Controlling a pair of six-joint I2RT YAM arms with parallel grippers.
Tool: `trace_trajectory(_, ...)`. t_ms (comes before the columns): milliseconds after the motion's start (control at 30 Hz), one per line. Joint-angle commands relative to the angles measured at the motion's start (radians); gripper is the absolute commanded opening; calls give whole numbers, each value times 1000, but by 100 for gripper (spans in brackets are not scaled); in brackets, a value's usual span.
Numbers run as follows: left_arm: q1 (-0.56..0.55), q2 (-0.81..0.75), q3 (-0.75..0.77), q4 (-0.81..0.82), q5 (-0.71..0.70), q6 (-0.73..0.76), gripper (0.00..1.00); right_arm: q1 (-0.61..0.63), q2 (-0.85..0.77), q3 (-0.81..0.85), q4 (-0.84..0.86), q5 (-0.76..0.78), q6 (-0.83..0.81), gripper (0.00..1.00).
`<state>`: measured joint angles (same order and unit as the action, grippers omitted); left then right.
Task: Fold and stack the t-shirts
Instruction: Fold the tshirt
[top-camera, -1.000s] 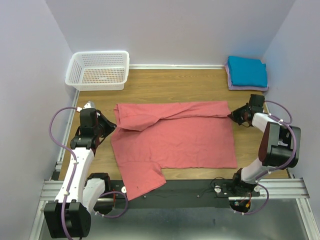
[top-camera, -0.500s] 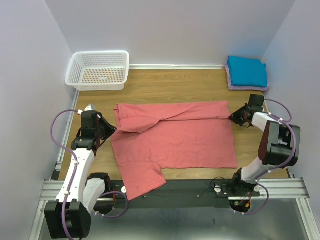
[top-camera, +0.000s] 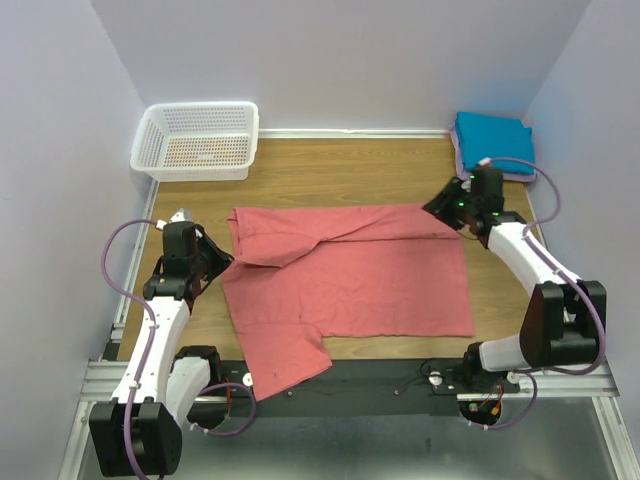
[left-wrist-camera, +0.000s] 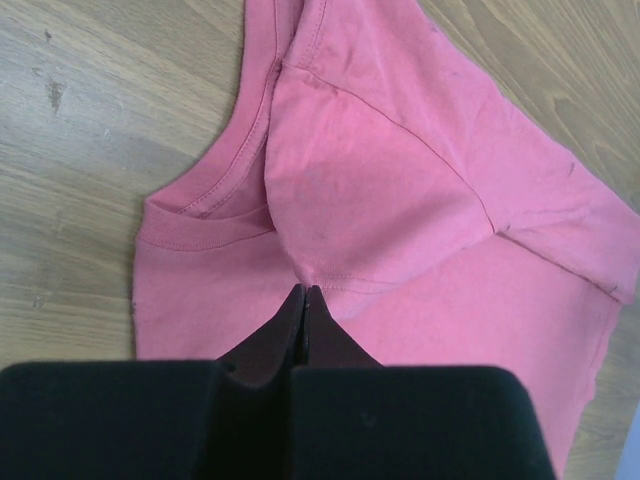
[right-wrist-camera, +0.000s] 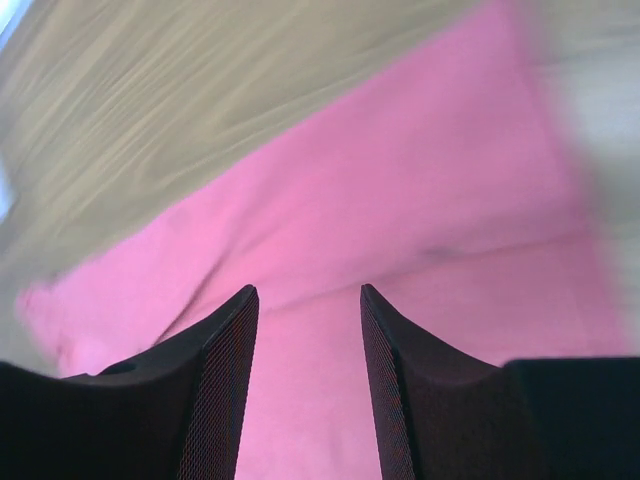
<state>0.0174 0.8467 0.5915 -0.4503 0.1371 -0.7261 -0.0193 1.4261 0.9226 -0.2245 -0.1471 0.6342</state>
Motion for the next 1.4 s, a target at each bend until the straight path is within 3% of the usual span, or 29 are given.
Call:
trace_trajectory(0, -5, 11, -10, 28, 33, 14, 0, 175, -27, -8, 80, -125, -61, 53)
trace_trajectory(167, -5, 52, 21, 59, 36, 25, 0, 352, 39, -94, 394, -278, -5, 53)
trace_trajectory(367, -4, 170, 86, 136, 13, 47, 0, 510, 212, -70, 617, -353, -22, 57)
trace_trajectory(633, -5, 452, 258, 294, -5, 51, 0, 680, 390, 102, 548, -244, -185, 57)
trace_trajectory(933, -7, 735, 504, 305, -28, 82, 0, 854, 505, 304, 347, 12, -490, 53)
trace_trajectory(1100, -7, 805, 573, 305, -31, 86, 0, 907, 576, 380, 310, 101, -579, 47)
trace_trajectory(1367, -5, 844, 584, 298, -31, 103, 0, 949, 678, 476, 298, 247, -674, 47)
